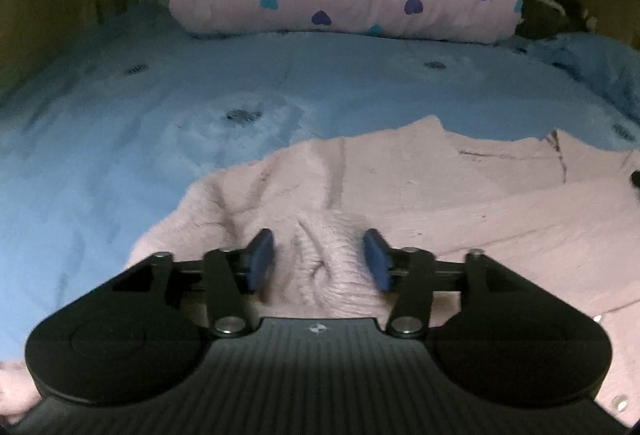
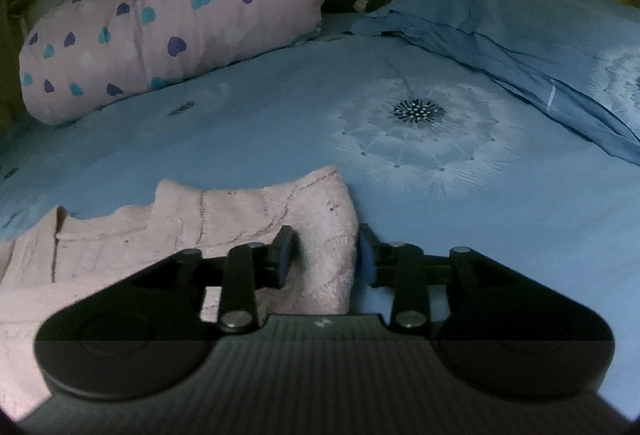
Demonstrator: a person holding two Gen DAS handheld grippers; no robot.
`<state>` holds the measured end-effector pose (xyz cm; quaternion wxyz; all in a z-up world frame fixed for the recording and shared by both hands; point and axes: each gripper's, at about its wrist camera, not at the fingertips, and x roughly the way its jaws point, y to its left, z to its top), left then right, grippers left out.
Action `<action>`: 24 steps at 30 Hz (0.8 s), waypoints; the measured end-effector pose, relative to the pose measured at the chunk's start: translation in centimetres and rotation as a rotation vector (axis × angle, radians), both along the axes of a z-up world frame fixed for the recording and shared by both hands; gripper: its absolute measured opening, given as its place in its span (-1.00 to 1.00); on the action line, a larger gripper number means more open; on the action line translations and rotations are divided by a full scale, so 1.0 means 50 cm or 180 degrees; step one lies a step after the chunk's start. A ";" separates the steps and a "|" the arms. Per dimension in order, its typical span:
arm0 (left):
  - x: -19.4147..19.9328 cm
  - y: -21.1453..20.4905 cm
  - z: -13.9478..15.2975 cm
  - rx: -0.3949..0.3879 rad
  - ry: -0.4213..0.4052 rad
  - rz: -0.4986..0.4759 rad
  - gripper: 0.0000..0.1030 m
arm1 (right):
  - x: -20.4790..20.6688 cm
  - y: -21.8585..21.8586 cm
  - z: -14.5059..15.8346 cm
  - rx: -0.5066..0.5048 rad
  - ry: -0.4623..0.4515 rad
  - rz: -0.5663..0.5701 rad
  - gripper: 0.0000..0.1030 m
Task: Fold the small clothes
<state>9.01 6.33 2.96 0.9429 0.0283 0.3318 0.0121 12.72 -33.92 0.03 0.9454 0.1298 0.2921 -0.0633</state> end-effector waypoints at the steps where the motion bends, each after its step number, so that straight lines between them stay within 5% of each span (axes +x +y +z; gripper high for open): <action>1: -0.001 0.000 0.002 0.0004 0.0007 0.0008 0.21 | -0.001 0.000 0.002 -0.0006 0.0016 -0.0010 -0.25; 12: -0.065 0.015 0.055 -0.0061 -0.0044 0.0079 0.43 | -0.032 0.013 0.051 0.0115 -0.0066 -0.0064 -0.17; 24: -0.201 0.106 0.147 0.0145 0.0073 0.0435 0.59 | -0.138 0.054 0.114 0.0386 -0.0061 0.0357 -0.03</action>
